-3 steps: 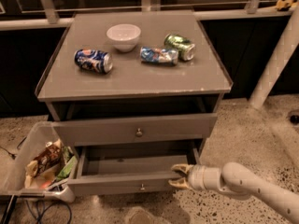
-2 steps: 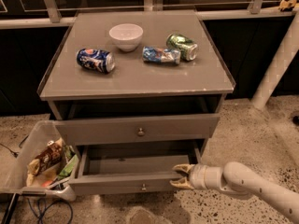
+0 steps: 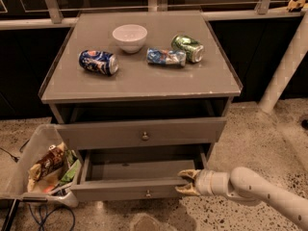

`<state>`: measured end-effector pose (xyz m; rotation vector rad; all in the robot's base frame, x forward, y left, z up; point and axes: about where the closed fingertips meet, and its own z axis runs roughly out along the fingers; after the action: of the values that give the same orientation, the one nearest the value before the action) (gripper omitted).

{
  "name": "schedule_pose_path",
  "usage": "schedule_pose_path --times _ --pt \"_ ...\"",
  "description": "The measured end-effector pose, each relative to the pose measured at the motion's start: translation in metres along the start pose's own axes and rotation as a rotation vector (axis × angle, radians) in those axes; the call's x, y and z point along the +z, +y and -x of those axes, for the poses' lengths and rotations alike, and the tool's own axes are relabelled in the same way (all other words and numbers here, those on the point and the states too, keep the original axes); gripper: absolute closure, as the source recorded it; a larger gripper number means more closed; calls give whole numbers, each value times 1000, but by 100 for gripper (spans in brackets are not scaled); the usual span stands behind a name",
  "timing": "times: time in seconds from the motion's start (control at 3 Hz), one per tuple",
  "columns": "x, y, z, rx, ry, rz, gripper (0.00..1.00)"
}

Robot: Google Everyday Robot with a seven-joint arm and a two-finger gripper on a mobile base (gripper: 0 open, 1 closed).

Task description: Open middle drawer

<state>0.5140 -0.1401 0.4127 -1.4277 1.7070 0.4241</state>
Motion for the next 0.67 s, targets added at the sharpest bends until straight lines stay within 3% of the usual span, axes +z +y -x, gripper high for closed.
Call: schedule_pose_path --times 0.67 --pt "0 0 0 0 0 0 12"
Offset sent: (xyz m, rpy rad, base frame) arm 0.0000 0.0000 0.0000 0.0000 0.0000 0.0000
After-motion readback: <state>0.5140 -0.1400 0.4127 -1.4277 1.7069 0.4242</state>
